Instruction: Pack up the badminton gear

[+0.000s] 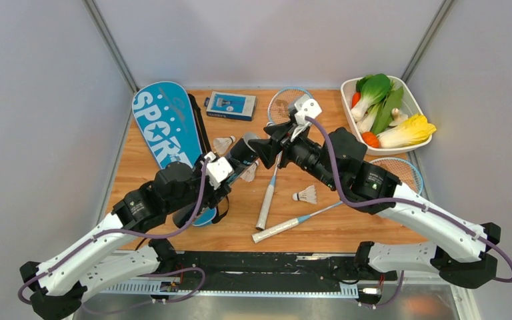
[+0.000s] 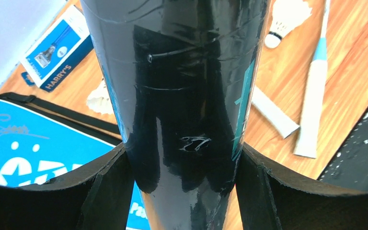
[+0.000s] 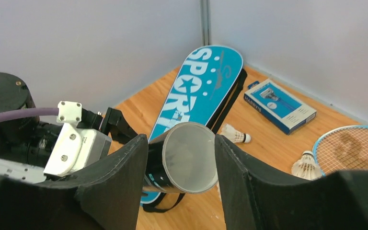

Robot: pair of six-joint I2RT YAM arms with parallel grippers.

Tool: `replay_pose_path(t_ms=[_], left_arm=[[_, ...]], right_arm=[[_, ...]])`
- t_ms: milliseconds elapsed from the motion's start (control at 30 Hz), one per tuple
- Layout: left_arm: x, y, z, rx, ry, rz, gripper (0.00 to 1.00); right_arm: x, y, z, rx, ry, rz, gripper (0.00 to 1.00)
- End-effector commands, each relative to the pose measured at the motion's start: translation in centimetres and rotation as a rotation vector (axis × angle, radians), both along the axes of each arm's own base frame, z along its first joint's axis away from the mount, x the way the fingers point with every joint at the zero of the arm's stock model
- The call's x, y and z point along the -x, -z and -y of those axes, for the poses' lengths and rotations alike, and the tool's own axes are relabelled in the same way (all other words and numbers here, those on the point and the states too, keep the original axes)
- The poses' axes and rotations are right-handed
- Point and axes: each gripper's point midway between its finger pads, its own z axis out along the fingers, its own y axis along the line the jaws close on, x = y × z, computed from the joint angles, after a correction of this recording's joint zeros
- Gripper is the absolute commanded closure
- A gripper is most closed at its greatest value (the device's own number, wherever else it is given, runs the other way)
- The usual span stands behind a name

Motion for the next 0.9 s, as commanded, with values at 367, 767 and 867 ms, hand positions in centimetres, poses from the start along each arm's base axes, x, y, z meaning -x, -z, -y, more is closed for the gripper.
replay_pose_path(t_ms=[367, 767, 867], left_arm=[[-1.1, -1.9, 0.1, 0.010, 0.020, 0.170, 0.48], [-1.1, -1.9, 0.0, 0.019, 0.022, 0.189, 0.48], [-1.1, -2.0, -0.2, 0.024, 0.018, 0.205, 0.48]], right_arm=[[2.6, 4.0, -2.6, 0.051, -0.350, -0.156, 0.53], [2.1, 4.1, -3.0, 0.046, -0.360, -0.164, 0.93], [1.9, 3.7, -2.8, 0.043, -0.367, -0.151, 1.00]])
